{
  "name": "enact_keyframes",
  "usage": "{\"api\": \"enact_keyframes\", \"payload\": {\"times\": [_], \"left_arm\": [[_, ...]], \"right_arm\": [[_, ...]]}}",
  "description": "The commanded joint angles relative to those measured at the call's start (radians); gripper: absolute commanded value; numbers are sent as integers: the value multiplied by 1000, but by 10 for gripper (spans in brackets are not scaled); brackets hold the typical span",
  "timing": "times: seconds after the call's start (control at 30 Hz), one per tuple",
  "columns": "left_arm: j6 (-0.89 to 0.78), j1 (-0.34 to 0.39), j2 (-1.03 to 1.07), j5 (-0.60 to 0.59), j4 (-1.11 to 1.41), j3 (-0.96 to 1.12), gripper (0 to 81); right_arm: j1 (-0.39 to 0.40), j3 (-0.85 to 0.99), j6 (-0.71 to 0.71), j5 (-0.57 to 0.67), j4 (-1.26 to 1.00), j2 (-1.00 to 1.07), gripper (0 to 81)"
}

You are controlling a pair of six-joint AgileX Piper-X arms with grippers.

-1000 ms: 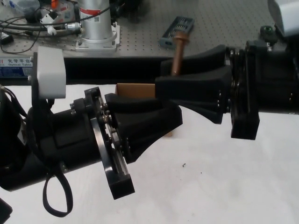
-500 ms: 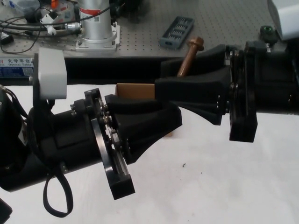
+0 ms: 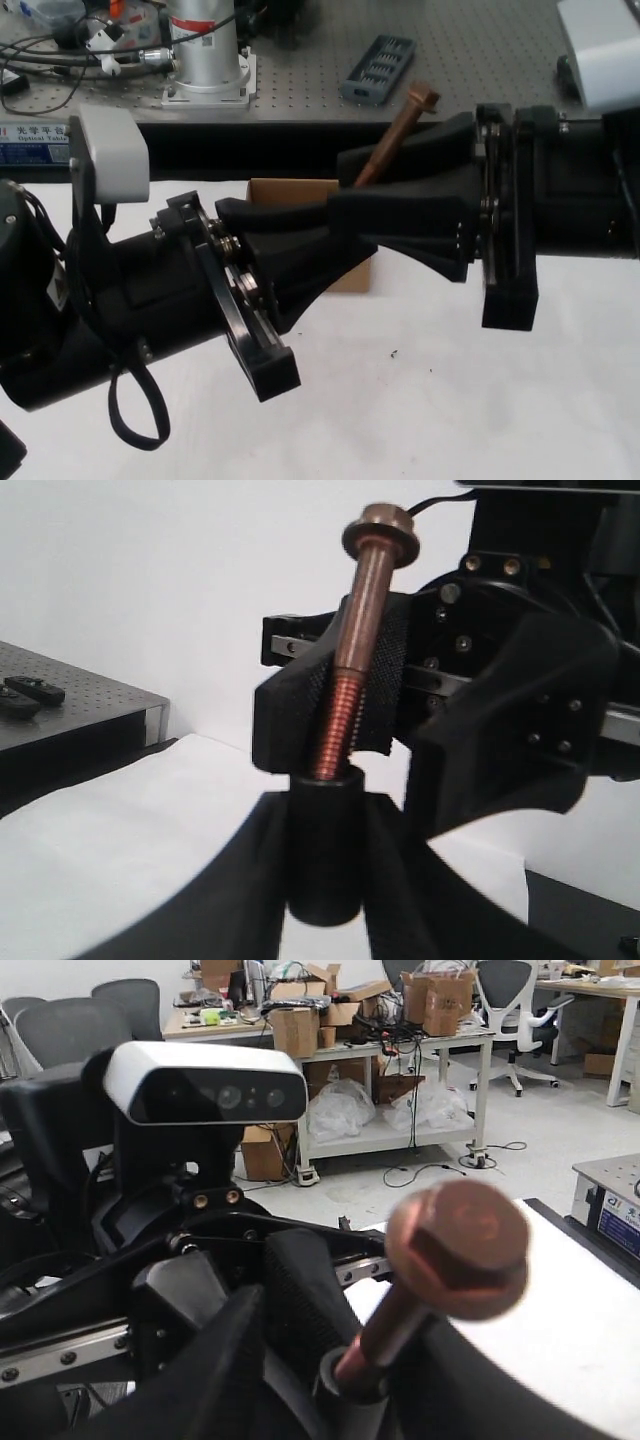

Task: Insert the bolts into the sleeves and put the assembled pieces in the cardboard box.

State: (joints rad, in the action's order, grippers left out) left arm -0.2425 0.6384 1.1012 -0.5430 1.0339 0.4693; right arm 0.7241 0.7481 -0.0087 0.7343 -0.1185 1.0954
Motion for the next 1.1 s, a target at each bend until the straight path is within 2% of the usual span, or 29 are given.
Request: {"api": "enact_keyframes", "payload": {"times": [0.0, 0.93, 1.07], "left_arm": [[-9, -2, -12, 13, 36, 15, 29], [-13, -2, -10, -121, -106, 15, 29], [-13, 29, -10, -126, -106, 15, 29]], "right_arm": [[4, 2, -14, -3, 7, -14, 328], [5, 2, -14, -28, -7, -14, 328], [7, 2, -14, -30, -16, -14, 328]]}}
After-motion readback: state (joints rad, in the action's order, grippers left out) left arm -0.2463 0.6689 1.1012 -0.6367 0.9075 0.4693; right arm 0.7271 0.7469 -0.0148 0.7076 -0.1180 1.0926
